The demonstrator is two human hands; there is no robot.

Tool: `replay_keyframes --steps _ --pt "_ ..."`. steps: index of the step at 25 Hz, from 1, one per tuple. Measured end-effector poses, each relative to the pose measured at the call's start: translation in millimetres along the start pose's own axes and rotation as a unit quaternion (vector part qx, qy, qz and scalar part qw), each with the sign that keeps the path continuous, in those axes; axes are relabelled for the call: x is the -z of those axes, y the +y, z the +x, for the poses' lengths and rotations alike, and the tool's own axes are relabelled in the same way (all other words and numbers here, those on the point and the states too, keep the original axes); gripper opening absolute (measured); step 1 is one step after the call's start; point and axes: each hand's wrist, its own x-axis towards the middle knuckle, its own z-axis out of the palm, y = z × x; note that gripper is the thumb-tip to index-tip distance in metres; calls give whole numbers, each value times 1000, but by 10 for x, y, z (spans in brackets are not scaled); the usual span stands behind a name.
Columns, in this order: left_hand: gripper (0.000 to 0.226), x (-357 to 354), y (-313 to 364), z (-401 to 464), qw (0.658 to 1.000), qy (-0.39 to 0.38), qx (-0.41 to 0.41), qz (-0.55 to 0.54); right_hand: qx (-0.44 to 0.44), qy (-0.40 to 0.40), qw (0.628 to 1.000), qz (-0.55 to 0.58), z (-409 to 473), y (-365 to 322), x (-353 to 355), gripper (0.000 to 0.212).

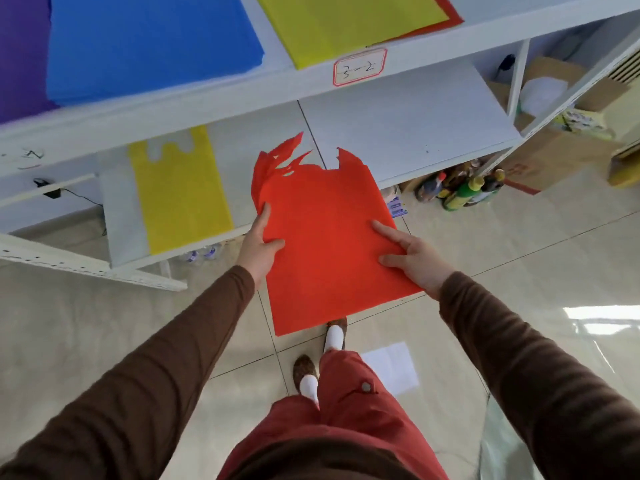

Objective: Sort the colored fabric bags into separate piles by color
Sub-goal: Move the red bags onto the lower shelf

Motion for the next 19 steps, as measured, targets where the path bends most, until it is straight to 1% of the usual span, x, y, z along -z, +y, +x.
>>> replay_keyframes --steps 3,6,10,12,14,16,17,18,19 --pt "84 56 22 511 1000 3 8 3 7 -2 1000 -13 506 -121 108 67" --pt "85 145 126 1175 1000 18 -14 9 44 -4 998 -37 1194 -349 230 68" --pt "82 404 391 2083 996 78 -47 -21 109 -4 992 -63 2236 -781 250 68" --pt "71 611 436 2521 991 112 -70 -19 143 -7 987 -70 2685 -953 167 69" --pt "61 872 381 2972 986 151 -68 -34 189 1 979 -79 3065 -1061 59 69" --pt "59 1095 401 3268 979 181 -69 -60 238 11 969 -70 3346 -1095 -25 69" --pt "57 1165 405 3387 976 185 -89 -71 256 10 965 -62 3474 -1059 -66 70" --pt "53 1209 354 3476 976 182 -102 -65 266 4 962 -55 3594 -974 -107 72" --pt "54 1217 258 3555 978 172 -109 -55 265 -5 963 -48 3750 -820 -157 74"
